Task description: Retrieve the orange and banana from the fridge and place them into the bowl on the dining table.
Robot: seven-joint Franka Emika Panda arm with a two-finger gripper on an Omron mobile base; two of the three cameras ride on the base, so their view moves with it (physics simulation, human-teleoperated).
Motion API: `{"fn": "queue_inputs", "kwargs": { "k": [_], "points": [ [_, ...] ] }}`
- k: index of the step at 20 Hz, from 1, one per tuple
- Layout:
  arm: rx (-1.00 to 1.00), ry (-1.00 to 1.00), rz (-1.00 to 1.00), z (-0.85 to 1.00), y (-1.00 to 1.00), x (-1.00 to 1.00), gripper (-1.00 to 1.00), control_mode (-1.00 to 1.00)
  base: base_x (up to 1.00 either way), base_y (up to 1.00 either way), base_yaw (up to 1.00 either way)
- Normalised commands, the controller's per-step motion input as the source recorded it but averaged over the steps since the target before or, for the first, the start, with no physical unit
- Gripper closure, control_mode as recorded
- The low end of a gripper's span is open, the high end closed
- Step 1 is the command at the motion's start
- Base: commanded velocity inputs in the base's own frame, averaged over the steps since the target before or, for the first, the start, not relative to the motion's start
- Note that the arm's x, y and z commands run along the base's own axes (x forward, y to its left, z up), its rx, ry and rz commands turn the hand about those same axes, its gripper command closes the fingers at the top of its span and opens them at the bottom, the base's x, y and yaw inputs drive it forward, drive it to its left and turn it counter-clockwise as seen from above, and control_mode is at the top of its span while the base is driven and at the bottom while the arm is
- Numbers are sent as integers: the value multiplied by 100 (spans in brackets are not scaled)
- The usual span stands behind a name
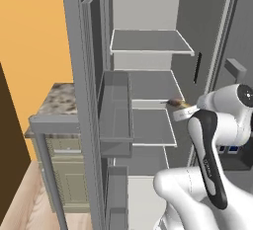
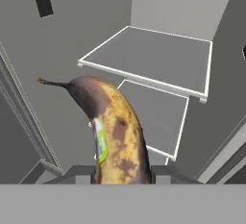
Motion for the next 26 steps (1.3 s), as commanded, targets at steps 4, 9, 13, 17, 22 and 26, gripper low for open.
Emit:
{"fn": "queue_inputs", "kwargs": {
  "k": [4, 9, 13, 17, 22, 26],
  "points": [
    [0, 0, 0, 0, 0, 0, 100, 100, -66, 0, 0],
    [0, 0, 0, 0, 0, 0, 100, 100, -72, -8, 0],
    [0, 0, 0, 0, 0, 0, 100, 100, -82, -7, -1],
    [0, 0, 0, 0, 0, 0, 100, 100, -100, -21, -13],
    [0, 0, 0, 0, 0, 0, 100, 100, -95, -9, -22],
    [0, 0, 0, 0, 0, 0, 100, 100, -74, 1, -31]
  ]
}}
